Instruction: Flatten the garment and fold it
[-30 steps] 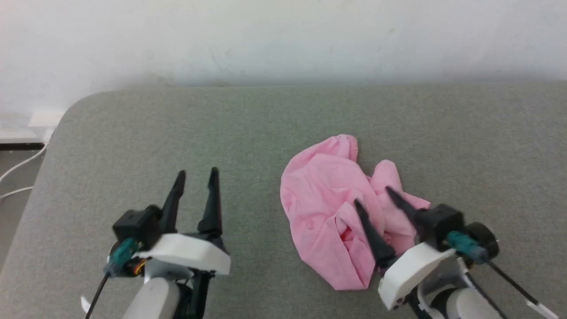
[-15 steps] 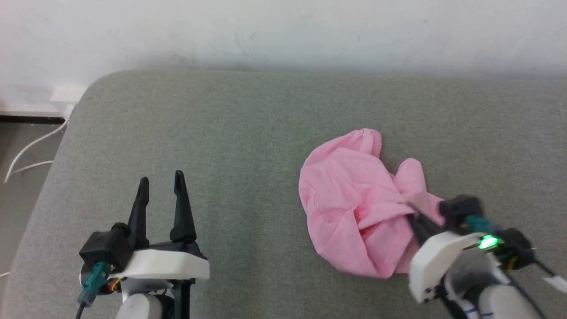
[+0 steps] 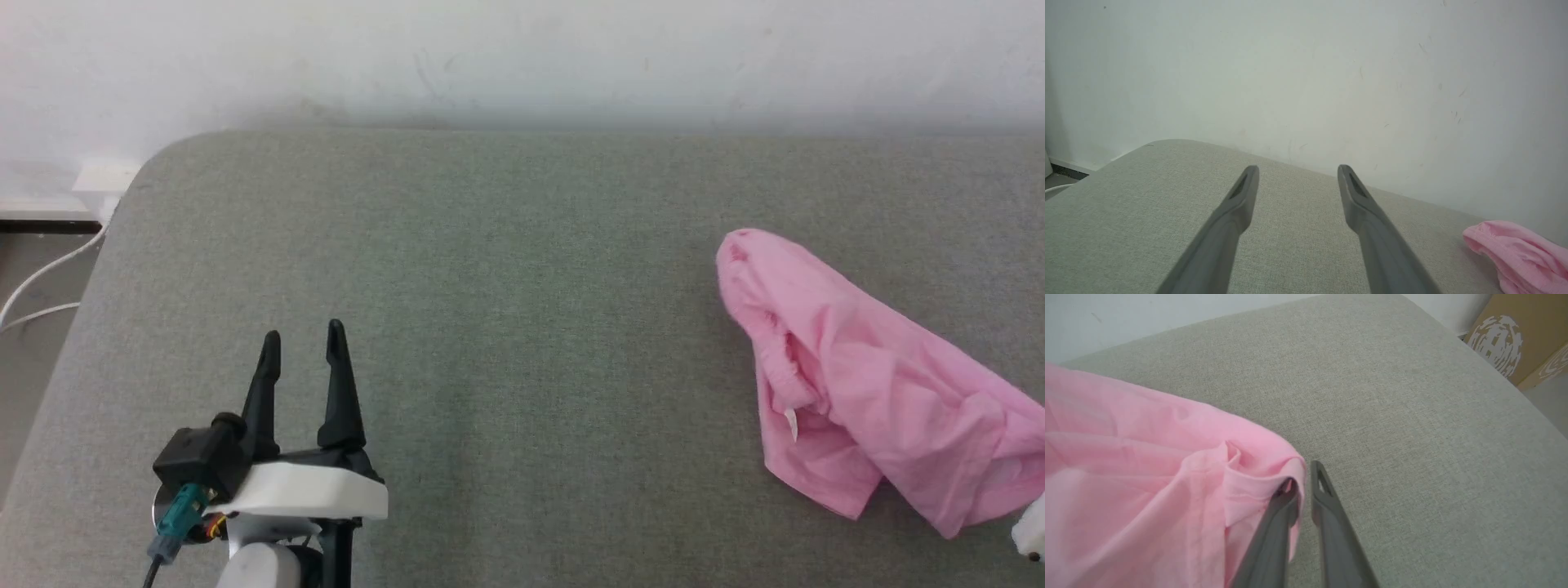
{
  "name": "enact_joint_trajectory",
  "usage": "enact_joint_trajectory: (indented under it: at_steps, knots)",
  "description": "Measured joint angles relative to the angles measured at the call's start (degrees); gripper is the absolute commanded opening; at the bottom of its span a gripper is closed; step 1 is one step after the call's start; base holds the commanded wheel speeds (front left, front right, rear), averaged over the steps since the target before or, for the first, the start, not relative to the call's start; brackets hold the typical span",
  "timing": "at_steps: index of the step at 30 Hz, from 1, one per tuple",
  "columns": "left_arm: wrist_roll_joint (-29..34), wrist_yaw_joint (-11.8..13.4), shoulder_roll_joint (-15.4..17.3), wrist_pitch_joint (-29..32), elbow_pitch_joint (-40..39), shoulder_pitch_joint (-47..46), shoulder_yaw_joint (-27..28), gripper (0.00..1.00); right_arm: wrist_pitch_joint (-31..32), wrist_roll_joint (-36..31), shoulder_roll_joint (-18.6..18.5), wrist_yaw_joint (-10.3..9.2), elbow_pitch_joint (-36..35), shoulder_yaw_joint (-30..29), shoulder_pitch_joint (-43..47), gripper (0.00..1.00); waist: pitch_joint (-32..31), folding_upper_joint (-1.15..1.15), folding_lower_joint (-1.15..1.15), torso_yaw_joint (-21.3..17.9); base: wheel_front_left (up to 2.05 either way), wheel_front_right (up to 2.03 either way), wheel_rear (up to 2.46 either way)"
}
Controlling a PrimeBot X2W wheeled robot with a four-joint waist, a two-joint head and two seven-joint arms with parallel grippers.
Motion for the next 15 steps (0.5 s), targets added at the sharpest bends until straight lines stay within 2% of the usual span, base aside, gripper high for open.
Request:
enact_joint_trajectory:
  at_steps: [4, 7, 11, 15]
  knots:
    - [0.0, -0.6, 0.0, 0.0, 0.4, -0.1, -0.3, 1.00, -5.3, 0.3, 0.0, 0.01, -0.1, 1.0, -0.1, 1.00, -0.1, 0.00, 0.00, -0.8, 0.00, 0.00, 0.00]
    - [-0.1, -1.0, -0.1, 0.0, 0.7, -0.3, -0.7, 1.00, -11.5, 0.3, 0.0, 0.00, -2.4, 5.2, 0.0, 1.00, -0.1, 0.00, 0.00, -1.8, 0.00, 0.00, 0.00]
    - [-0.1, -0.9, -0.2, 0.0, 0.7, -1.7, -1.3, 1.00, -16.9, 1.8, 0.0, 0.00, -5.8, 17.0, 0.3, 1.00, 0.2, 0.00, 0.00, -3.3, 0.00, 0.00, 0.00]
    - [0.0, -0.9, -0.2, 0.0, 0.7, -2.7, -1.7, 1.00, -16.2, 1.0, 0.2, 0.01, -6.6, 27.4, -0.1, 1.00, 0.7, 0.00, 0.00, -4.6, 0.00, 0.00, 0.00]
